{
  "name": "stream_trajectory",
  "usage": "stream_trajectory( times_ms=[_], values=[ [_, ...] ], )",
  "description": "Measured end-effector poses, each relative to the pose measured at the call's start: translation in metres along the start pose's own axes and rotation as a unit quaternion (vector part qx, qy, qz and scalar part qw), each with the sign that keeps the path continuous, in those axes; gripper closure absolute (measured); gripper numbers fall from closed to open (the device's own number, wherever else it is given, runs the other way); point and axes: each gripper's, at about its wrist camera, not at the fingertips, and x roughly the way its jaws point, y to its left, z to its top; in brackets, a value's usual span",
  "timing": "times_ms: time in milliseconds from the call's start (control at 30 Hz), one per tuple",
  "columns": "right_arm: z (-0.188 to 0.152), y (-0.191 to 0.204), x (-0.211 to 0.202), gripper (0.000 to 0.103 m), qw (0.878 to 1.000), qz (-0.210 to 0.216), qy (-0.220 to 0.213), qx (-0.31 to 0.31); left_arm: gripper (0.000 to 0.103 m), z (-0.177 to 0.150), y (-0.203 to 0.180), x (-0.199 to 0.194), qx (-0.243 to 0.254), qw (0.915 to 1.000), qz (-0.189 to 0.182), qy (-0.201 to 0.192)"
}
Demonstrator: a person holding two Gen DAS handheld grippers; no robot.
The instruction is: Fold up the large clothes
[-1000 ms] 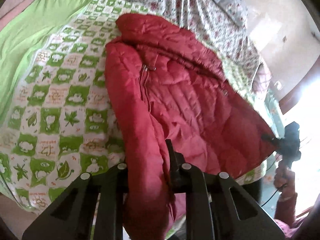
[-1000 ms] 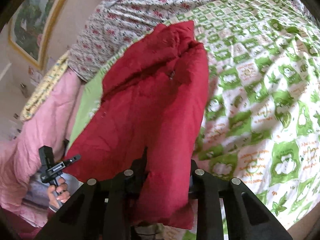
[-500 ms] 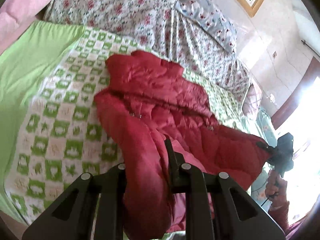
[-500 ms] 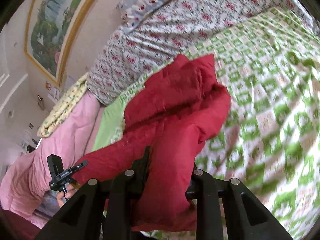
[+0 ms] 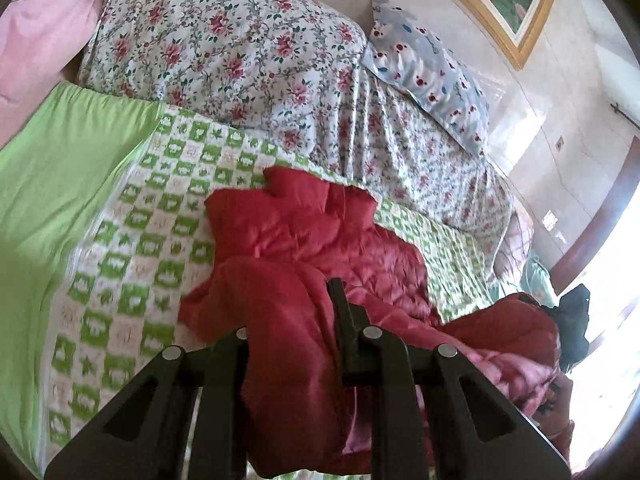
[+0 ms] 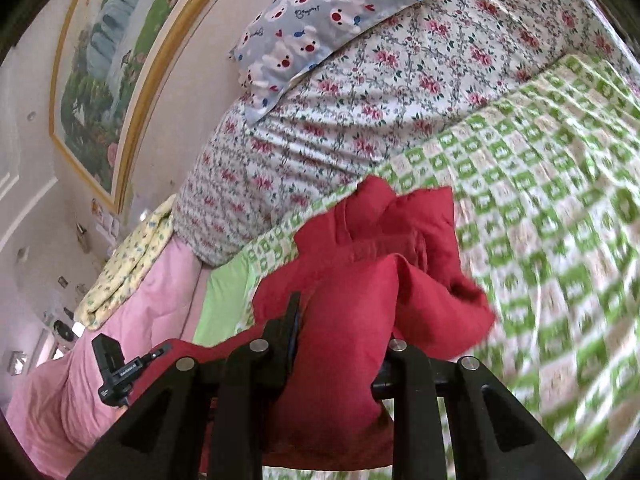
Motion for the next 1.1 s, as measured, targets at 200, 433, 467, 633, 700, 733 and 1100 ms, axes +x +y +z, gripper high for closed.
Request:
stream_trajectory(
  times_ms=[200, 433, 467, 633, 700, 733, 1100],
  values=[
    [0.031, -0.007, 0.035, 0.08, 1.0, -0.005, -0.002, 0.007, 0.086, 0.026, 0.003, 0.028, -0.007, 0.9999, 0.015, 0.002],
    [0.058, -0.019, 0.078, 0.079, 1.0, -0.014, -0.003, 0.027, 0.086, 0.055, 0.018, 0.071, -0.033, 0.999, 0.027, 0.012],
    [0.063, -0.023, 0.086, 0.079, 0.999, -0.016, -0.004, 0.034, 0.086, 0.06, 0.022, 0.08, -0.04, 0.9987, 0.027, 0.015],
    [0.082, -0.042, 0.116, 0.078, 0.998, -0.037, -0.006, 0.058, 0.086, 0.081, 0.039, 0.124, -0.062, 0.9967, 0.037, 0.036],
    [0.088, -0.054, 0.129, 0.078, 0.996, -0.048, -0.006, 0.071, 0.086, 0.086, 0.045, 0.141, -0.067, 0.9956, 0.049, 0.043],
    [0.09, -0.059, 0.135, 0.078, 0.995, -0.053, -0.007, 0.079, 0.086, 0.088, 0.05, 0.152, -0.073, 0.9946, 0.056, 0.047],
    [0.097, -0.109, 0.21, 0.076, 0.987, -0.094, -0.011, 0.128, 0.083, 0.1, 0.084, 0.219, -0.114, 0.989, 0.078, 0.052]
  ],
)
